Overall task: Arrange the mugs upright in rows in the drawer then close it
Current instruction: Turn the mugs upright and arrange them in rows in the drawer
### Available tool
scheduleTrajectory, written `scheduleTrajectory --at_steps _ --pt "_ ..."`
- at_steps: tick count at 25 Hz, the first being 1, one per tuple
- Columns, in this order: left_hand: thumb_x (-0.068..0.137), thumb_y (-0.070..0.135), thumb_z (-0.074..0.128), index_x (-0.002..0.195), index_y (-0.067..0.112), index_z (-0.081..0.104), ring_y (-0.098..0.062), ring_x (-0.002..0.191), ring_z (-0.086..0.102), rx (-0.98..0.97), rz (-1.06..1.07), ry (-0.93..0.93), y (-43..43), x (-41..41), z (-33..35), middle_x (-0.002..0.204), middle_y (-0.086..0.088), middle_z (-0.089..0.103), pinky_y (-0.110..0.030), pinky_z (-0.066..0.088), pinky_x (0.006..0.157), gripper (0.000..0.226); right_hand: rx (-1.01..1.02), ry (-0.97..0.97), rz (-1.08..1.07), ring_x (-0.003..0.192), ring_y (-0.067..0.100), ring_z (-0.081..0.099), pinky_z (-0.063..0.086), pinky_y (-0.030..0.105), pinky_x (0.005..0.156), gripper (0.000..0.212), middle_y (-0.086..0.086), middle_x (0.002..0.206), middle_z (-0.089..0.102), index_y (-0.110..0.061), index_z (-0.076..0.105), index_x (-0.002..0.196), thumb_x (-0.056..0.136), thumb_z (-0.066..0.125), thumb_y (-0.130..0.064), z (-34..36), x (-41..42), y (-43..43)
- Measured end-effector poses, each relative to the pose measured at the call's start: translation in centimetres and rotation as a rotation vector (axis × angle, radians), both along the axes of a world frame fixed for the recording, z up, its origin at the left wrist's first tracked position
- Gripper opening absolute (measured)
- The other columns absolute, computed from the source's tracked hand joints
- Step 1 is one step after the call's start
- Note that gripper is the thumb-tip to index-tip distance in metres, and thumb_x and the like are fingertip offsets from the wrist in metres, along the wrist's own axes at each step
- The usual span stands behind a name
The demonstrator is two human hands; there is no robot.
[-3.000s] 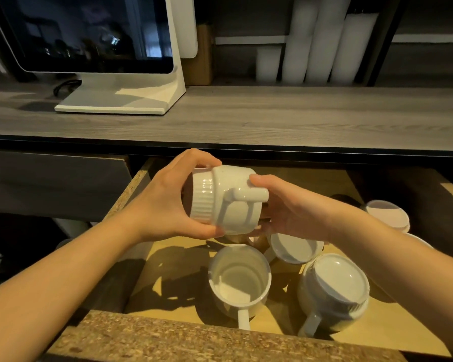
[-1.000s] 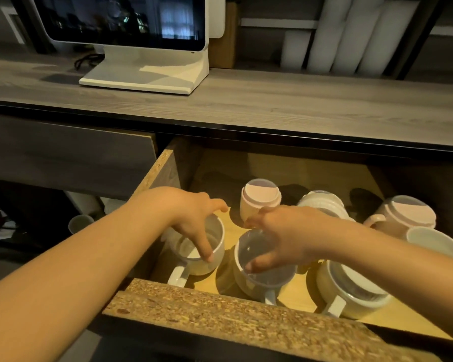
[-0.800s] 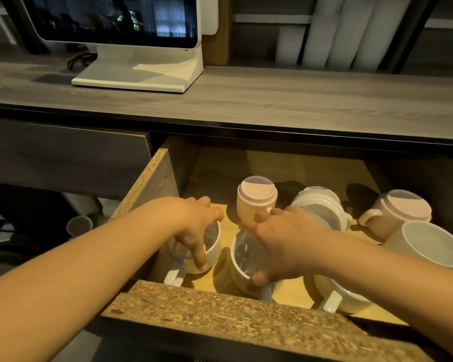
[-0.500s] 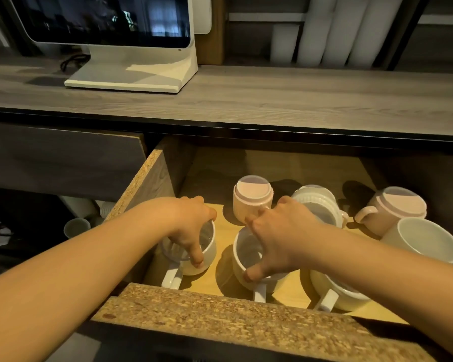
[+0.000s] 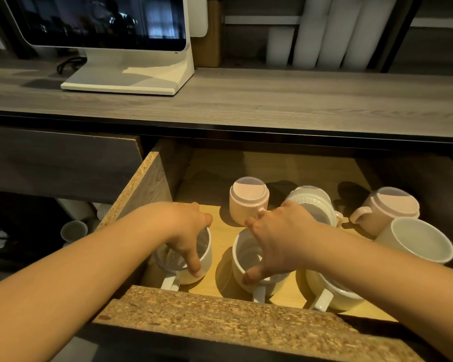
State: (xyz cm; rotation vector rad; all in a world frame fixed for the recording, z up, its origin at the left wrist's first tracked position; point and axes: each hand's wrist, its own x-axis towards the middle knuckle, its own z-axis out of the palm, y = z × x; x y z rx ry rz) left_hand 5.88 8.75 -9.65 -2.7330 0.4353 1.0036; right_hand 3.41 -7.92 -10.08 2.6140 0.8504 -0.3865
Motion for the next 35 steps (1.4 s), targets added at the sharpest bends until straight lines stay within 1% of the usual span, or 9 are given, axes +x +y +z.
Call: scheduleTrajectory --at_steps 3,9,12,16,19,21,23,28,35 --pt "0.077 0.052 0.065 0.139 0.023 0.032 -0.022 0.119 0.047 -0.124 0.060 0.002 0.1 0.1 0.2 0.139 -0.003 0.041 -0.028 0.046 0.087 0.076 0.102 0.027 -0.061 0.097 0.023 0.056 0.045 0.035 0.078 0.072 0.005 0.110 0.063 -0.019 0.052 0.122 0.078 0.039 -0.074 0.5 0.4 -0.5" --pt "0.090 0.042 0.052 0.135 0.022 0.040 -0.017 0.116 0.054 -0.298 -0.066 -0.254 -2.4 0.3 2.2 0.136 -0.001 0.050 -0.029 0.047 0.097 0.050 0.334 0.014 -0.282 0.102 0.018 0.060 0.049 0.028 0.076 0.058 -0.001 0.120 0.062 -0.029 0.044 0.133 0.085 0.046 -0.061 3.9 2.6 -3.5" --pt "0.088 0.049 0.051 0.127 0.023 0.048 -0.016 0.099 0.060 -0.298 -0.133 -0.262 -4.7 1.3 3.0 0.120 0.000 0.060 -0.034 0.053 0.088 0.047 0.308 0.016 -0.389 0.118 0.022 0.054 0.048 0.033 0.091 0.060 -0.001 0.135 0.053 -0.027 0.040 0.137 0.087 0.045 -0.059 5.0 2.8 -6.5" --pt "0.089 0.057 0.042 0.130 0.021 0.045 -0.014 0.086 0.056 -0.339 -0.182 -0.280 -9.6 2.3 3.7 0.122 0.000 0.057 -0.028 0.050 0.073 0.054 0.314 0.074 -0.522 0.121 0.023 0.052 0.044 0.035 0.099 0.058 0.002 0.137 0.052 -0.025 0.040 0.139 0.089 0.047 -0.053 5.4 3.0 -10.6" --pt "0.085 0.067 0.037 0.122 0.018 0.049 -0.017 0.080 0.056 -0.294 -0.175 -0.289 -12.5 3.0 3.3 0.090 0.002 0.058 -0.031 0.046 0.068 0.063 0.345 0.132 -0.610 0.116 0.021 0.056 0.046 0.034 0.097 0.054 0.002 0.133 0.055 -0.024 0.042 0.137 0.090 0.049 -0.049 4.3 4.0 -12.8" --pt "0.077 0.078 0.031 0.115 0.019 0.051 -0.017 0.075 0.055 -0.188 -0.174 -0.342 -13.9 3.4 2.6 0.077 0.004 0.051 -0.032 0.046 0.066 0.073 0.399 0.172 -0.658 0.102 0.018 0.063 0.051 0.028 0.084 0.051 0.002 0.127 0.060 -0.025 0.043 0.136 0.090 0.050 -0.046 3.2 4.7 -13.8" --pt "0.071 0.084 0.029 0.114 0.019 0.054 -0.019 0.080 0.057 -0.132 -0.159 -0.359 -14.8 3.7 2.0 0.084 0.002 0.056 -0.033 0.047 0.071 0.082 0.434 0.195 -0.675 0.094 0.016 0.065 0.052 0.024 0.075 0.049 0.001 0.124 0.061 -0.025 0.044 0.135 0.090 0.051 -0.045 2.0 5.2 -14.3" --pt "0.068 0.085 0.034 0.129 0.016 0.044 -0.023 0.100 0.058 -0.123 -0.112 -0.438 -16.4 3.0 0.3 0.113 -0.005 0.061 -0.033 0.040 0.075 0.093 0.350 0.181 -0.608 0.093 0.014 0.062 0.050 0.024 0.077 0.044 0.000 0.118 0.064 -0.027 0.050 0.128 0.090 0.049 -0.048 0.4 5.4 -15.0" --pt "0.071 0.075 0.049 0.132 0.015 0.037 -0.022 0.097 0.058 -0.244 -0.005 -0.453 -15.9 2.9 -0.6 0.113 -0.004 0.059 -0.032 0.048 0.072 0.087 0.332 0.182 -0.569 0.094 0.016 0.064 0.051 0.021 0.074 0.045 0.001 0.117 0.065 -0.025 0.049 0.130 0.091 0.047 -0.047 0.4 4.8 -15.5"
